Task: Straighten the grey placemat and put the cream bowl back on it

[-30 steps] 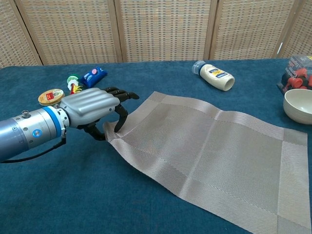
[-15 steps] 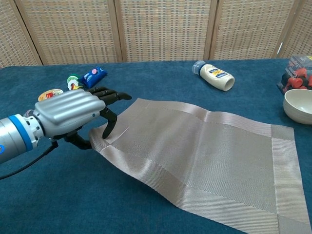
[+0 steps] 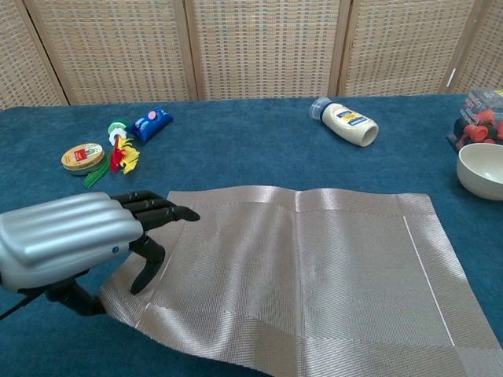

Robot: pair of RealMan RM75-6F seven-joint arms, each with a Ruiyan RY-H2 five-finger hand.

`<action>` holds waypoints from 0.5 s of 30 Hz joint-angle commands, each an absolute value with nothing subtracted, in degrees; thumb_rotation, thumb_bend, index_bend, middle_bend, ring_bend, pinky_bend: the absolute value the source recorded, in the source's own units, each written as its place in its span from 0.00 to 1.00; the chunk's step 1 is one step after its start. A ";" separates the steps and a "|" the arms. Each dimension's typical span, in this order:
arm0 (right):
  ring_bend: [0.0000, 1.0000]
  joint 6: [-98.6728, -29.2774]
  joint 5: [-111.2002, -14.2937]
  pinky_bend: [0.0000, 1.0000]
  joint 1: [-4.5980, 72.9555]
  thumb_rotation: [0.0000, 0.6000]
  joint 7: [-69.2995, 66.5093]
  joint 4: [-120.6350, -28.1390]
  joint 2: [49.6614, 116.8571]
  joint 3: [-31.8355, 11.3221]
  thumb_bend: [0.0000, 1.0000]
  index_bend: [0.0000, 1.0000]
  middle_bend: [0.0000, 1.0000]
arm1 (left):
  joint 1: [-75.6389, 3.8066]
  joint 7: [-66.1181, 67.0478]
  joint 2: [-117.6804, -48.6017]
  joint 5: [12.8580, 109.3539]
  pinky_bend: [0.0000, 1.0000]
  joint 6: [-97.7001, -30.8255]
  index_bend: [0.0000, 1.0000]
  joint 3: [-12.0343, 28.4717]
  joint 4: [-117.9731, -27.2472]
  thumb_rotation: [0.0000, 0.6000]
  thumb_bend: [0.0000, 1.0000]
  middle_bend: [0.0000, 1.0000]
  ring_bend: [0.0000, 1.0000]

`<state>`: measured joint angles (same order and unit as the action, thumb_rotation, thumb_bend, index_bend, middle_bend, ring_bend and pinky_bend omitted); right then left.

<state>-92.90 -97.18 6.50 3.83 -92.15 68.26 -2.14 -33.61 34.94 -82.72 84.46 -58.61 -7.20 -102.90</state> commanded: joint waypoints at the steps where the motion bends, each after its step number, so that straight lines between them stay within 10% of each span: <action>1: 0.00 -92.87 -97.24 0.00 6.45 1.00 3.91 -92.20 68.25 -2.14 0.00 0.10 0.00 | -33.35 36.17 -81.85 83.62 0.00 -57.51 0.80 -7.98 -104.48 1.00 0.46 0.00 0.00; 15: 0.00 -92.67 -97.53 0.00 6.26 1.00 4.15 -92.32 68.23 -2.21 0.00 0.11 0.00 | -33.05 37.96 -80.17 80.54 0.00 -54.85 0.77 -9.11 -106.96 1.00 0.43 0.00 0.00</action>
<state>-92.68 -97.53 6.27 4.15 -92.32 68.23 -2.21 -33.06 37.96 -80.18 80.55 -54.87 -9.10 -106.95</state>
